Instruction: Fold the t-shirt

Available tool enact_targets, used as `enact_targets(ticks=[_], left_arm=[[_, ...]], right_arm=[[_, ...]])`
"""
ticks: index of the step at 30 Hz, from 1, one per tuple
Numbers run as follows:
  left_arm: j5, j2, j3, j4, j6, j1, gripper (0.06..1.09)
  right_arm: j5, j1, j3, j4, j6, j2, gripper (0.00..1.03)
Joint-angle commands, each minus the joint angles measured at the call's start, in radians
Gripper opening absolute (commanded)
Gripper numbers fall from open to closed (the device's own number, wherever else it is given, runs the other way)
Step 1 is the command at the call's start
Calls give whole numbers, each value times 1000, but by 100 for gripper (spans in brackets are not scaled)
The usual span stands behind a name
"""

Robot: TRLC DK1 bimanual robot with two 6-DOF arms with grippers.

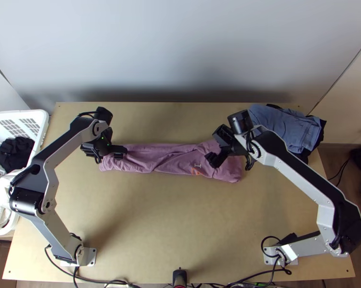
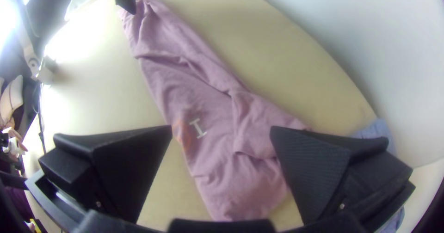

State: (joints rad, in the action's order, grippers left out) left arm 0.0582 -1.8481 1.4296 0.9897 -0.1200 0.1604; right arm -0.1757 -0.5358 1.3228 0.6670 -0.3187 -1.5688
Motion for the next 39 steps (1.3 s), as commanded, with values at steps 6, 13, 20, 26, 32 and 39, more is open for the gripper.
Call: enact_targets(ticks=[6, 13, 20, 26, 32, 39], left_arm=[[11, -71, -5, -36, -7, 5, 94], [-23, -85, -1, -42, -7, 13, 49], [-37, -48, -14, -40, 3, 14, 9], [-35, 30, -29, -37, 8, 2, 9], [-35, 105, -49, -17, 31, -47, 9], [-35, 150, -74, -11, 60, -121, 9]], right_arm=[[-1, -41, -20, 3, 3, 16, 98], [-1, -82, -2, -6, -16, -69, 98], [-1, -107, 44, -12, -8, -178, 98], [-1, -155, 154, -14, 0, -281, 98], [-2, -191, 220, -14, 12, -327, 98], [-2, -201, 253, -15, 12, -366, 98]])
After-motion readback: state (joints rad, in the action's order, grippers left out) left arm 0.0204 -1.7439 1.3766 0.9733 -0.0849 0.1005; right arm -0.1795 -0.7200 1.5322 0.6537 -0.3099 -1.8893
